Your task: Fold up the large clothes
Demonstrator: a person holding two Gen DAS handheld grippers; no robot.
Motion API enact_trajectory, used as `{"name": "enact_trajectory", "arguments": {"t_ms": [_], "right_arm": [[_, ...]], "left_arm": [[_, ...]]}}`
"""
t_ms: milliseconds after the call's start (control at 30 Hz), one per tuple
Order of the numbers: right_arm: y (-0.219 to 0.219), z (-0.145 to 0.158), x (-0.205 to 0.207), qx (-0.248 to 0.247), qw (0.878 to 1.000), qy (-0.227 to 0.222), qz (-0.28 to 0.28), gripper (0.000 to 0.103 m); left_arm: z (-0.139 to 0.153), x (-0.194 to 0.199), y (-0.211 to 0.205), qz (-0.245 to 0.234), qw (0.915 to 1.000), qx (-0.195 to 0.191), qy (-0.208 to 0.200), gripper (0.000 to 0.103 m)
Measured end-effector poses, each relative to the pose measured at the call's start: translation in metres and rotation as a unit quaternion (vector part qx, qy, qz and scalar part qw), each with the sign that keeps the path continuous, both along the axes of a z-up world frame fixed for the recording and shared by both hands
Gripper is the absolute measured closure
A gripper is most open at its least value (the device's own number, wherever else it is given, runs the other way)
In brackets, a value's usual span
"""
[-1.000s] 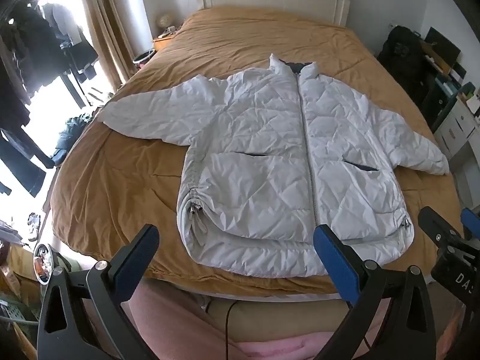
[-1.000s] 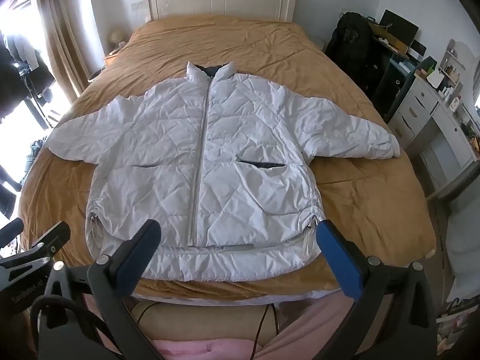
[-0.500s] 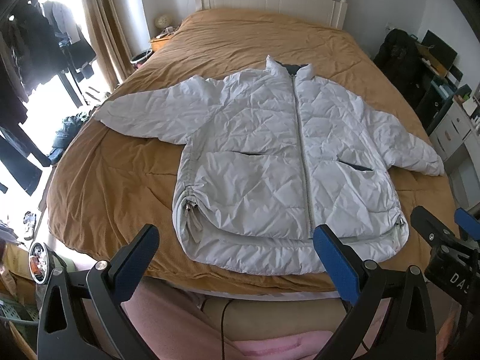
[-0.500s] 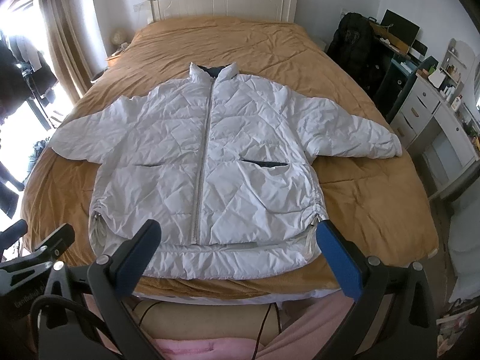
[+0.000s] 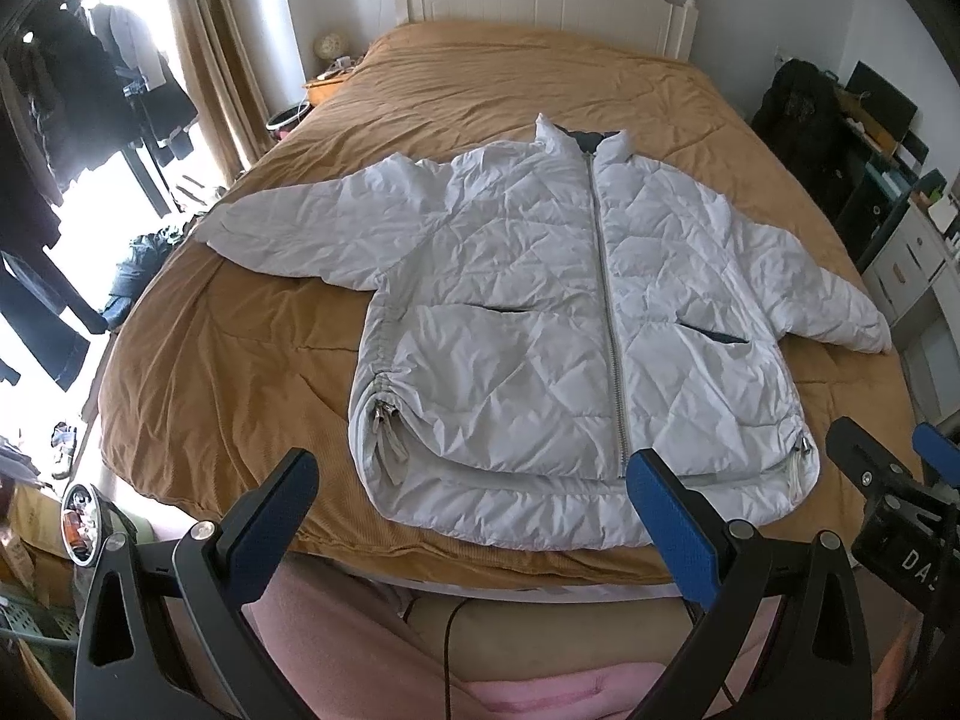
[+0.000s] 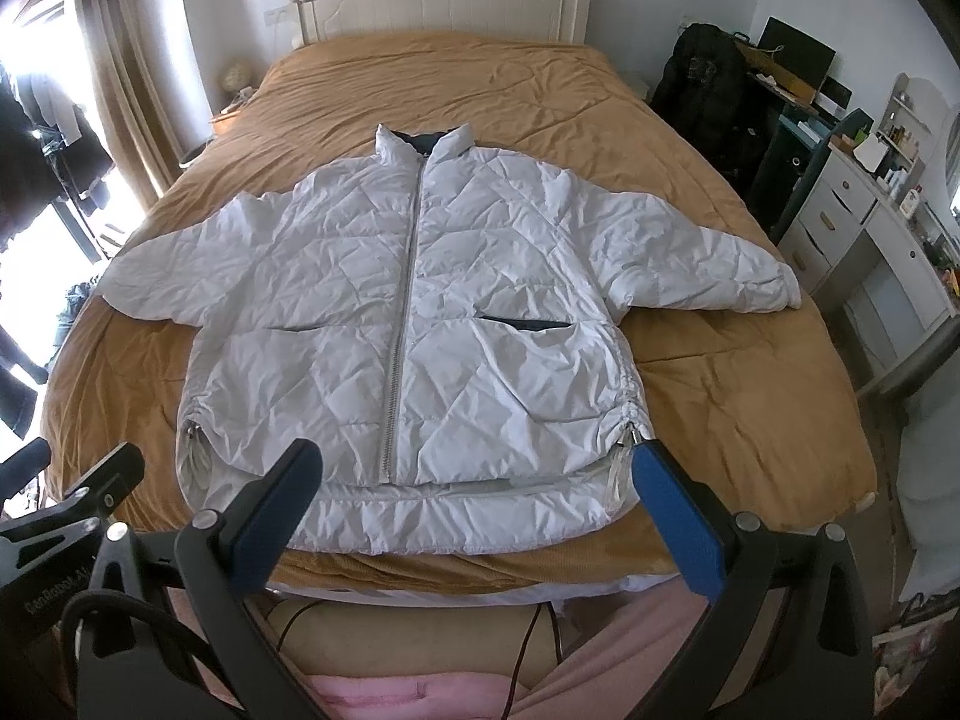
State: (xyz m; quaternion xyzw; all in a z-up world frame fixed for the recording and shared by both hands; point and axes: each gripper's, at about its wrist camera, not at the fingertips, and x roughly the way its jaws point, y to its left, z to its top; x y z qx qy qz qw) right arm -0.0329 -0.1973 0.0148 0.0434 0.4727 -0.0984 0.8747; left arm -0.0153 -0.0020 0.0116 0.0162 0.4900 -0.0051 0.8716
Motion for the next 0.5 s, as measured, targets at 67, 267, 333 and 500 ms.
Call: {"name": "enact_trajectory", "arguments": {"t_ms": [67, 267, 333, 500], "right_arm": [[0.0001, -0.0001, 0.0, 0.001, 1.0, 0.0, 0.0, 0.0], [0.0003, -0.0001, -0.0001, -0.001, 1.0, -0.001, 0.002, 0.0], [0.0003, 0.0003, 0.0, -0.001, 1.0, -0.001, 0.002, 0.0], [-0.0006, 0.0003, -0.0003, -0.001, 1.0, -0.003, 0.002, 0.0]], "left_arm": [[0.0009, -0.0001, 0.0001, 0.0, 1.0, -0.001, 0.001, 0.001], [0.0001, 0.0017, -0.0022, 0.001, 1.0, -0.002, 0.003, 0.001], [-0.0003, 0.0014, -0.0032, 0.001, 1.0, -0.002, 0.003, 0.001], [-0.0003, 0.002, -0.0022, 0.005, 1.0, -0.005, 0.0, 0.001]]}}
